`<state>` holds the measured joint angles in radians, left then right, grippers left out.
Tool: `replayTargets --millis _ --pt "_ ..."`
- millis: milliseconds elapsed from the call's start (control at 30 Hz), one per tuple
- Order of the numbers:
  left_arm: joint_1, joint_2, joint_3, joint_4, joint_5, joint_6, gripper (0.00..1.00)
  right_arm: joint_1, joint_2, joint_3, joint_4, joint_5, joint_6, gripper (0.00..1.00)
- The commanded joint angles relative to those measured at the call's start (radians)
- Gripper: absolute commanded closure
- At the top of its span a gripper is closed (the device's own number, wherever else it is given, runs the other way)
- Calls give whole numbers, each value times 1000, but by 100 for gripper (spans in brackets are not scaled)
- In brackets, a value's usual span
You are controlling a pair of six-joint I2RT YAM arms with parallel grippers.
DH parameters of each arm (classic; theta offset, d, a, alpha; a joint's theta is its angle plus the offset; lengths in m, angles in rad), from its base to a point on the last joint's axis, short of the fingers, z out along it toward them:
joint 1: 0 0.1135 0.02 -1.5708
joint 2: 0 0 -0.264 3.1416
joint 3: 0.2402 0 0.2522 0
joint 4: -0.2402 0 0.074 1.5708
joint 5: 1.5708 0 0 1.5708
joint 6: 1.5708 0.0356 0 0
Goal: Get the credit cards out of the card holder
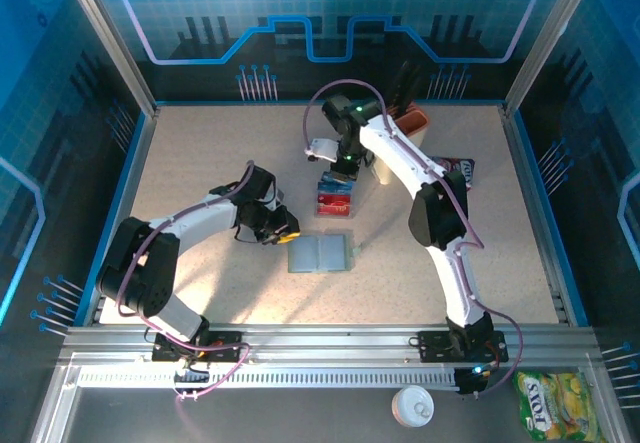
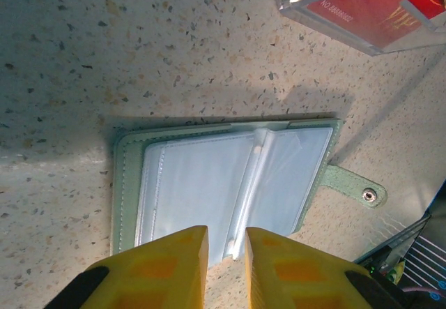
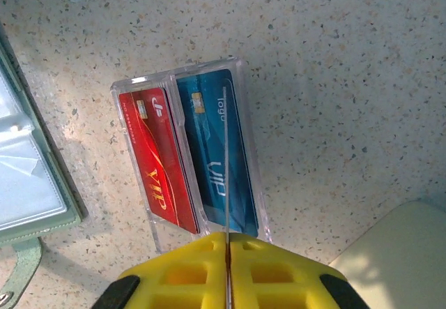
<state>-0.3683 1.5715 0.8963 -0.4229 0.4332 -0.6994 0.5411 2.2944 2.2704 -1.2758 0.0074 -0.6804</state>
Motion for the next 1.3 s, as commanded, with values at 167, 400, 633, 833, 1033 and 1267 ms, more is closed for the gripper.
replayTargets --millis 167,400,633,833,1033,1267 --pt "27 -8 20 -43 -20 20 77 -18 -7 0 -10 -12 14 80" --pt "84 -18 32 -50 -41 64 68 -28 -139 -185 122 44 87 71" --pt "164 -35 47 -63 -84 140 44 -30 -323 -465 320 109 194 59" --pt "235 -36 67 -77 -85 203 3 -36 -487 -736 517 219 293 48" --pt "301 -41 76 -66 -138 254 1 -46 -640 -969 715 323 365 23" --pt "358 -50 74 -16 -232 279 1 -101 -750 -1169 915 405 442 0"
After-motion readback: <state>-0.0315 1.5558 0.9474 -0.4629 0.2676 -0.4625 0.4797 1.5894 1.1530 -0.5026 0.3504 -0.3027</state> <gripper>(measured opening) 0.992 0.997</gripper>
